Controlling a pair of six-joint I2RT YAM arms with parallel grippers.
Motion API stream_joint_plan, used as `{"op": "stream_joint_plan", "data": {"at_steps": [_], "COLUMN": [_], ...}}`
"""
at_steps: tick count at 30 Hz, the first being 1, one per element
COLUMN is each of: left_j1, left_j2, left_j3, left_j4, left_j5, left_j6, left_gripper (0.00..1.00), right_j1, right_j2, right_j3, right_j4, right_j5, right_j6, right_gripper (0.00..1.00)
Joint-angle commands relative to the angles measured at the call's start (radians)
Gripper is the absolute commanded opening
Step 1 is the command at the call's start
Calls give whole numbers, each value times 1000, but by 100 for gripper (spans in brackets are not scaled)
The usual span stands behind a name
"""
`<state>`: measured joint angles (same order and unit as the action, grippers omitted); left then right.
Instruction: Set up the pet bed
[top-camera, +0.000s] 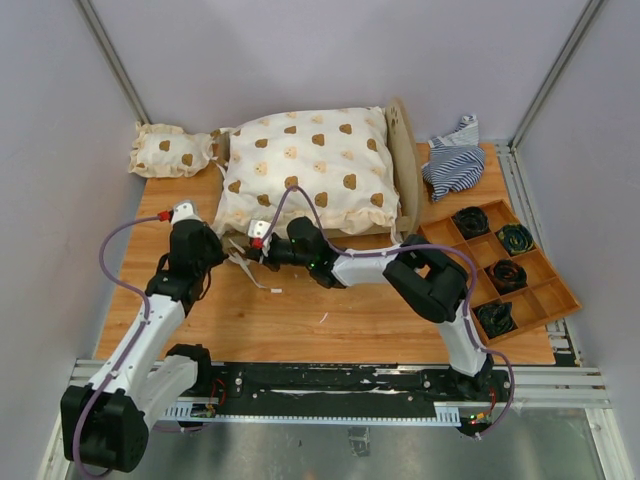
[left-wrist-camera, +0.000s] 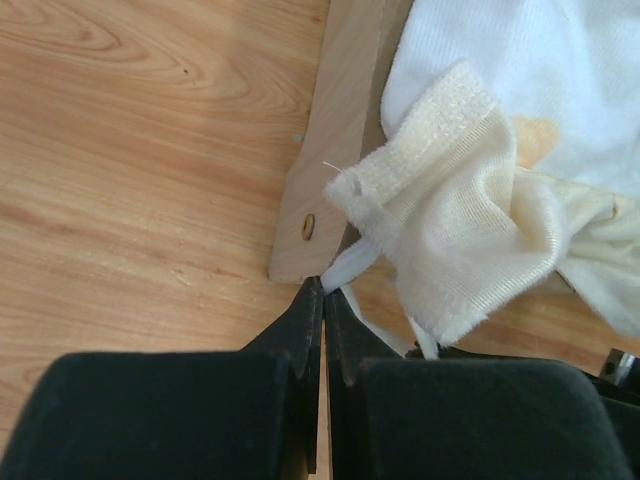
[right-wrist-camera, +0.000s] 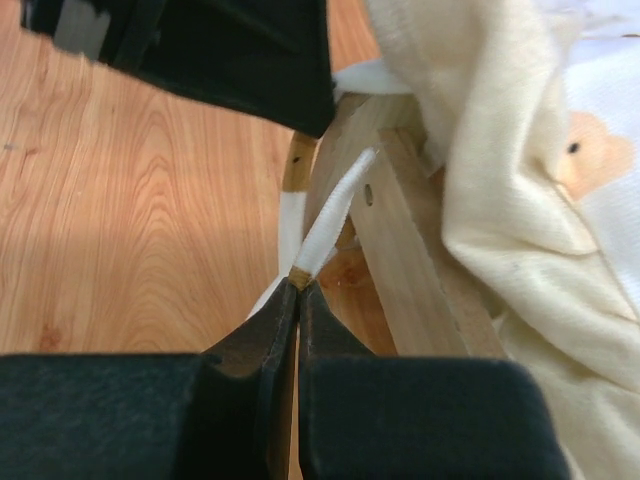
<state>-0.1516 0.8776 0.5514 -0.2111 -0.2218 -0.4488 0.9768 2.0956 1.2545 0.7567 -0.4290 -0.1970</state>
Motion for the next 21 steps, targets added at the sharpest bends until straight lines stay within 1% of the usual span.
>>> {"op": "stream_joint_plan", "data": {"at_steps": [1, 5, 8, 13, 17, 21], "left_j1": [0, 0, 1, 0, 0, 0], "left_j2": [-37, -59, -76, -111, -126, -135], "left_j3": [45, 52, 49, 43, 55, 81], "left_j4": [-4, -51, -65, -85, -98, -120], "left_j5": [79, 109, 133, 135, 177, 177], "left_j6": [2, -25, -23, -38, -43, -45], "left_gripper": [0, 0, 0, 0, 0, 0], "right_j1": [13, 13, 13, 15, 15, 16], "right_j2": [21, 24, 35, 63, 105, 113], "right_j3": [30, 69, 107, 160, 218, 223], "right_j4": [-25, -86, -132, -160, -197, -185], "right_j5": [-71, -93, -85, -78, -98, -127], "right_j6": [-168, -286, -333, -416, -565, -694], "right_gripper": [0, 0, 0, 0, 0, 0]}}
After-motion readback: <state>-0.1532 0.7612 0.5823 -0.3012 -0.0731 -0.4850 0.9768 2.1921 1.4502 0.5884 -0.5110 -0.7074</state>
